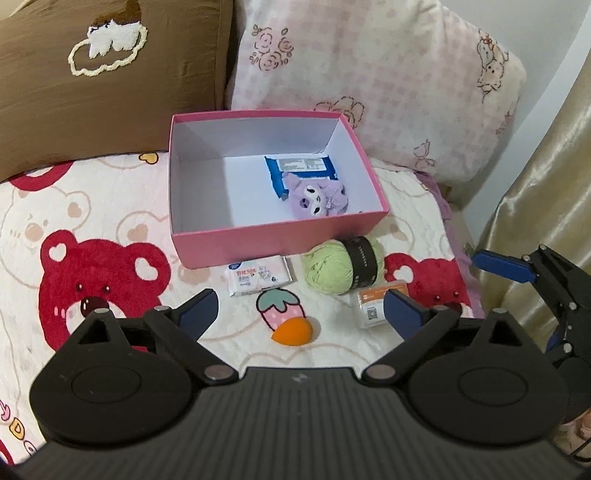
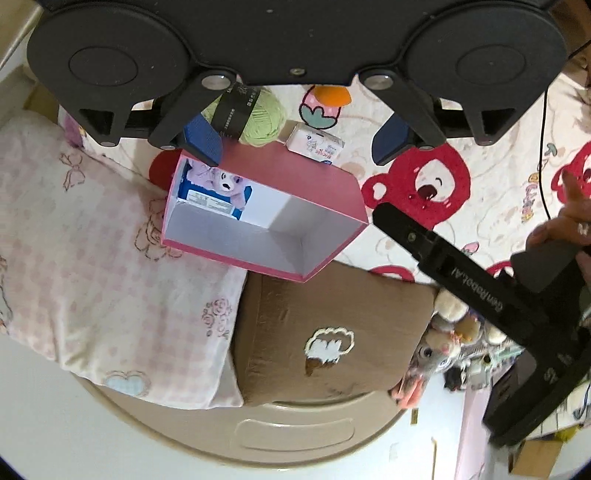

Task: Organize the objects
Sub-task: 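Move the left gripper toward the clear card box beside the yarn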

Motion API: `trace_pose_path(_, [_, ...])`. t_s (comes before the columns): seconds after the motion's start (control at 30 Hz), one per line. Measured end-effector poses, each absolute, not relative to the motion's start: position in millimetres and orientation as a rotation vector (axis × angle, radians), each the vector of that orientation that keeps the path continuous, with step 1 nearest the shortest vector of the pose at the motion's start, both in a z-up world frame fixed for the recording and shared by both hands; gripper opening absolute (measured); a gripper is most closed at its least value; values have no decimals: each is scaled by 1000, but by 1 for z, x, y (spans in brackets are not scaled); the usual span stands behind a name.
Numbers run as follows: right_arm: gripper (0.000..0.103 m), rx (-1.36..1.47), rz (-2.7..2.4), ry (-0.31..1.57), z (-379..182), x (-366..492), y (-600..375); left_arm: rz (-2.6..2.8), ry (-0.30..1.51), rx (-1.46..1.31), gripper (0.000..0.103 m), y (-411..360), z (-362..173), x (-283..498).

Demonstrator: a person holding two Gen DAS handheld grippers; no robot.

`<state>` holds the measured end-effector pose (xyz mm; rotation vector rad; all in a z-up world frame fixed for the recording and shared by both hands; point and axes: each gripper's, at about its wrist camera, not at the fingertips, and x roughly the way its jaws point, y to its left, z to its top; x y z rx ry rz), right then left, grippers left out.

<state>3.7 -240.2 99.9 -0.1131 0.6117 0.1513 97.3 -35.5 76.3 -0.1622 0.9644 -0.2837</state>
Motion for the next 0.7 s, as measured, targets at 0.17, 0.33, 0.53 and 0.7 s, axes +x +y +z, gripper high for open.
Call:
trace_pose_path(0.17, [91, -41, 211, 663, 86, -3, -253, -273, 975, -187, 97, -42, 55, 94])
trace_pose_path(0.33, [96, -11, 228, 725, 83, -13, -256, -283, 983, -181, 97, -54, 34, 91])
trace_pose_path(0.53, [96, -16, 158, 755, 60, -20, -265, -331, 968, -174, 97, -73, 17, 85])
trace_pose_path(0.7, [95, 37, 67, 713, 41, -26, -277, -358, 977, -175, 96, -86, -4, 90])
